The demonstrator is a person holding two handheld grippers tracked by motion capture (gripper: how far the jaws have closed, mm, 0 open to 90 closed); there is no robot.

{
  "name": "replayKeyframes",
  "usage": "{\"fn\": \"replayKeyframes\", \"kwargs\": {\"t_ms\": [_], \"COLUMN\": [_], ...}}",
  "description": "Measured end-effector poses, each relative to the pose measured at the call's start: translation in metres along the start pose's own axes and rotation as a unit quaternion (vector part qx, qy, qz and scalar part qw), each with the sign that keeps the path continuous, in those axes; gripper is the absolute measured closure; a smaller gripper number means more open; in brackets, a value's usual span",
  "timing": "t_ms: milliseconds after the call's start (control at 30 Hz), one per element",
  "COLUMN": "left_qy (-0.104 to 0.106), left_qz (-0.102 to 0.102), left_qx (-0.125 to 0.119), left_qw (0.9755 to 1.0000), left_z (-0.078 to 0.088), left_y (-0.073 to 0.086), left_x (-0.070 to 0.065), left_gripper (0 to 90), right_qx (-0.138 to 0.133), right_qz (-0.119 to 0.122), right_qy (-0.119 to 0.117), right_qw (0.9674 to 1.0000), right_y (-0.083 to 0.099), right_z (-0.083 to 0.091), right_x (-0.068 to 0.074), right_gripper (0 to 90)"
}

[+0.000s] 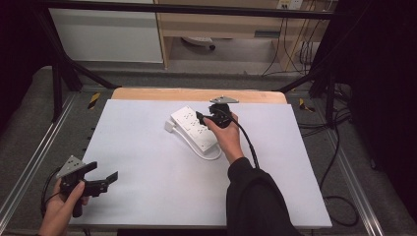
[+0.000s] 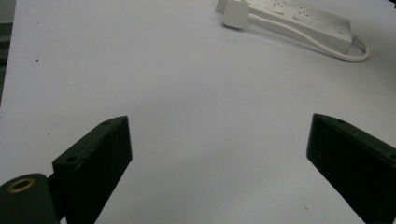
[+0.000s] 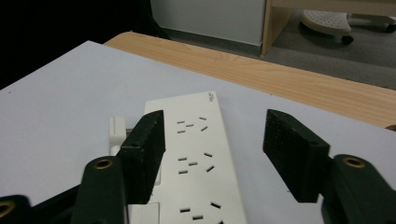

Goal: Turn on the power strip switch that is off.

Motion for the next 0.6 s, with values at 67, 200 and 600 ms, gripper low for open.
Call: {"fn": "replayKeyframes", "kwargs": {"t_ms": [67, 200, 600], "left_qy": [-0.001, -0.001, -0.003], "left_qz": [-0.001, -0.001, -0.002], "left_qx": [0.001, 0.001, 0.006], "left_qw": [1.0, 1.0, 1.0], "left_z": [0.0, 0.0, -0.001], "left_y": [0.0, 0.001, 0.002], "left_x": [0.001, 0.001, 0.001], "left_gripper": [6.8, 6.8, 6.8], "right_qx": [0.002, 0.006, 0.007], "right_qz": [0.0, 0.001, 0.008], "right_qy": [-0.005, -0.009, -0.026], "right_qw": [1.0, 0.9999, 0.9996], "right_y": [0.001, 0.004, 0.008], "right_z": [-0.002, -0.006, -0.011], "right_x": [0.002, 0.005, 0.015], "right_gripper": [44.8, 55.2, 76.8]}}
Point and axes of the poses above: each handheld gripper's, and its own axes: z roughly backward along the jaws, y roughly out of its underside, x roughly to its left, the point moved 9 cm from there along -z, roughly forward along the jaws
